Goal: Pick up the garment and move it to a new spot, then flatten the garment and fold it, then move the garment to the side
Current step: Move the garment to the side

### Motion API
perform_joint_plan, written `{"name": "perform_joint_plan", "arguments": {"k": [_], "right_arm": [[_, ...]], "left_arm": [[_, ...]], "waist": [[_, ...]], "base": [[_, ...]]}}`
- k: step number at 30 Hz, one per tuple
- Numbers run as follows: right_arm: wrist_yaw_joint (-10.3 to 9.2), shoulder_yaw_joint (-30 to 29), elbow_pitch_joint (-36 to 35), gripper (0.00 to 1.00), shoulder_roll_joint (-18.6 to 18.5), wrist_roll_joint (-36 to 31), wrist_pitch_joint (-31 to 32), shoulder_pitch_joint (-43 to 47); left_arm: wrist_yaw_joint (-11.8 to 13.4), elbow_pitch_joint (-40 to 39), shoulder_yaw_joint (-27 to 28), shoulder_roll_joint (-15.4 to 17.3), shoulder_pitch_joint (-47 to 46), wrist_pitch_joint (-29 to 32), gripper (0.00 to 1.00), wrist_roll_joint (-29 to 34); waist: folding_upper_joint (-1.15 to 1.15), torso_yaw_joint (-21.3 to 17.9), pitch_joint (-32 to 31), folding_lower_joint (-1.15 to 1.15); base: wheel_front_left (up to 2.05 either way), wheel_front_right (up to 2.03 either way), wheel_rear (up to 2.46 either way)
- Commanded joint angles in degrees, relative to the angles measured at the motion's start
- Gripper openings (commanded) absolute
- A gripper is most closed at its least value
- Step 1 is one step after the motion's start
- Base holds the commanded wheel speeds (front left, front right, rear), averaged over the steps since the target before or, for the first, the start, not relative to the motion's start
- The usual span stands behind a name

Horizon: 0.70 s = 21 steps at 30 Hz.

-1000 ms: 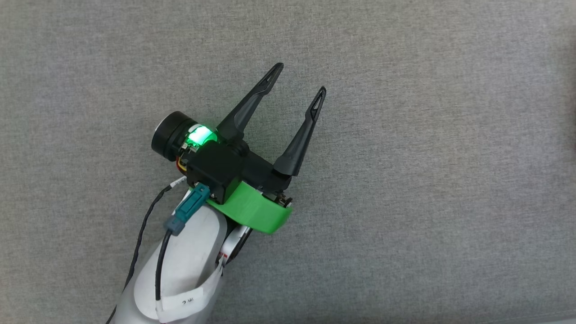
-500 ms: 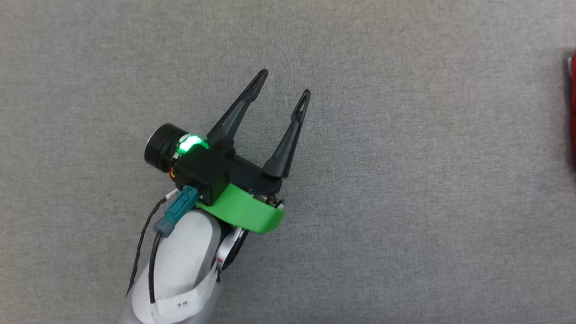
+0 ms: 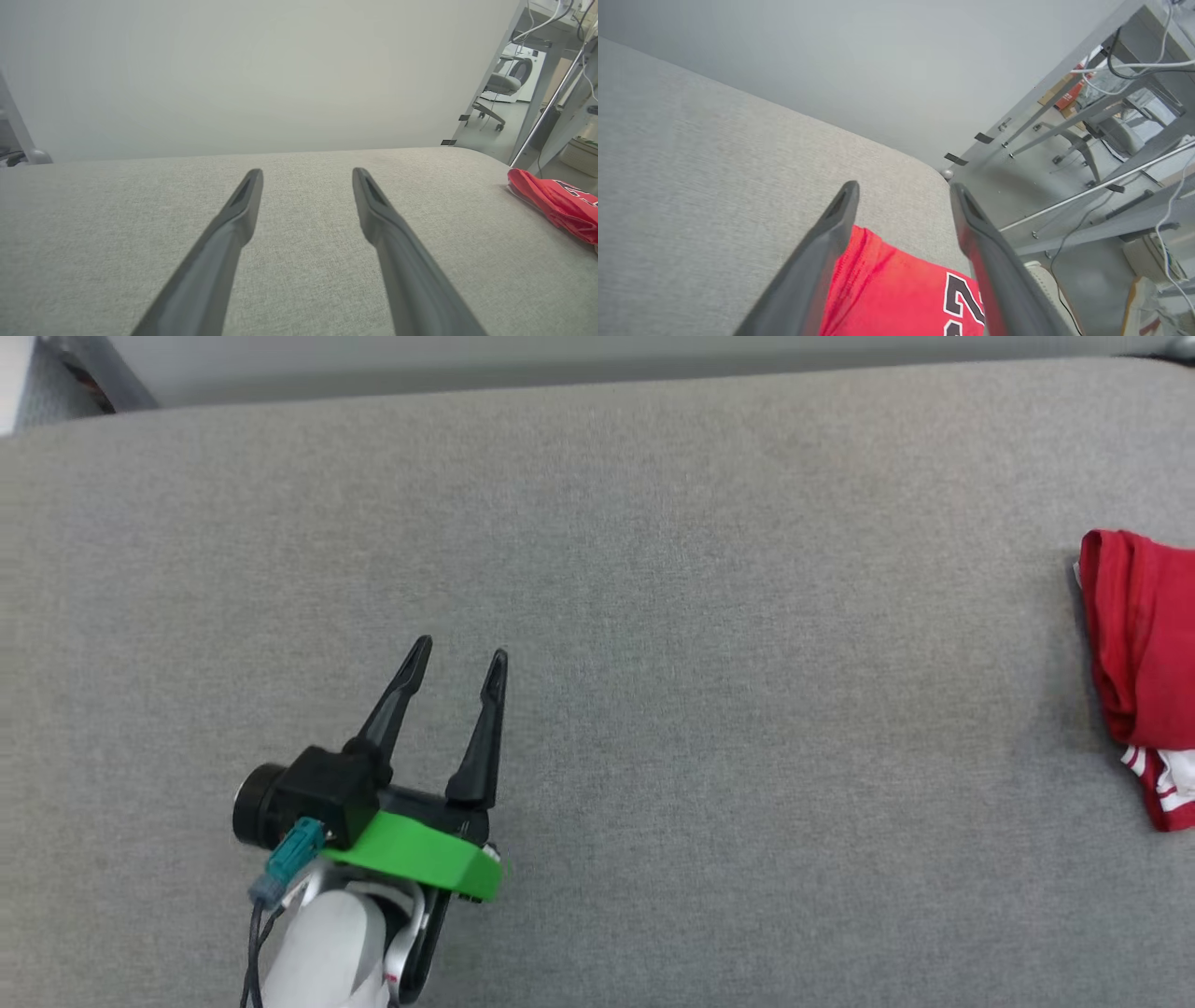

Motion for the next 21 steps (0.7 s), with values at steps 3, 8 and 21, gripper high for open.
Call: {"name": "perform_joint_plan", "arguments": {"k": [3,8,21], "right_arm": [[-0.1,0.8,-3.9,1.0,4.2,1.6,-3.4,3.6],[-0.1,0.1,-7.8,1.0,9.0,3.6,-8.7,10.9],[-0.1,-2.9,-12.1,1.0,24.6,4.0,-20.9,26.8]], "left_arm": [[-0.2,1.1,1.7,-0.3,3.3,-0.3,1.0,-0.8],[-0.2,2.7,2.5,-0.1,6.3,-0.3,1.0,-0.7],[-0.2,3.0,6.6,-1.4,11.8,-0.3,1.0,-1.4]], "waist": [[0.0,2.6,-8.7,0.0],[0.0,4.5,-12.2,0.0],[0.0,6.7,-15.8,0.0]], "base": [[0.0,0.0,0.0],[0.0,0.0,0.0],[0.0,0.0,0.0]]}}
